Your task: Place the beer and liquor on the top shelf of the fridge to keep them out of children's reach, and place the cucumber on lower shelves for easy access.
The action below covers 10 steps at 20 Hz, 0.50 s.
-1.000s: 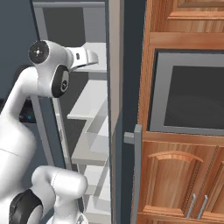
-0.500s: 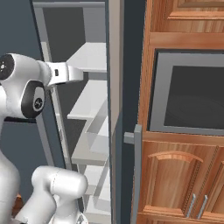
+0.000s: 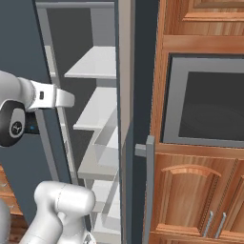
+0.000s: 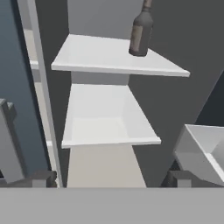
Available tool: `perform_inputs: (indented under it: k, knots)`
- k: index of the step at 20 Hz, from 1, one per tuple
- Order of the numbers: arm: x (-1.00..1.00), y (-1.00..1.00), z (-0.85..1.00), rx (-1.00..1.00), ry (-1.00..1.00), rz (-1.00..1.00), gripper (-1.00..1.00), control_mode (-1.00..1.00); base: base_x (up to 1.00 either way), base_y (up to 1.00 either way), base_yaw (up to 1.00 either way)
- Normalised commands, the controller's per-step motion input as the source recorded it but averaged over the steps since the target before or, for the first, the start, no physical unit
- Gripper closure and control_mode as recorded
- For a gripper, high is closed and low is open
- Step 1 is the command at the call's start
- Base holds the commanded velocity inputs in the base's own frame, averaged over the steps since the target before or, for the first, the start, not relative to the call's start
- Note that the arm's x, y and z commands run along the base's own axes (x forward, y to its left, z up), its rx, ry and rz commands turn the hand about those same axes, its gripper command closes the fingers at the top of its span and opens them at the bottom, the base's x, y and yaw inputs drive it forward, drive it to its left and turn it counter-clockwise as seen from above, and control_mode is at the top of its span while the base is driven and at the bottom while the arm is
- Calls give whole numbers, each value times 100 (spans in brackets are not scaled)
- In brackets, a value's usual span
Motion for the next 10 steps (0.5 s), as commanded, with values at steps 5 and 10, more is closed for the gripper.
perform_inputs:
  k: [5,10]
  knots:
    - [-2,6,-3,3,4,7,-100,-100,0,0,0]
    - [-1,2,-13,0,0,13,-100,-100,0,0,0]
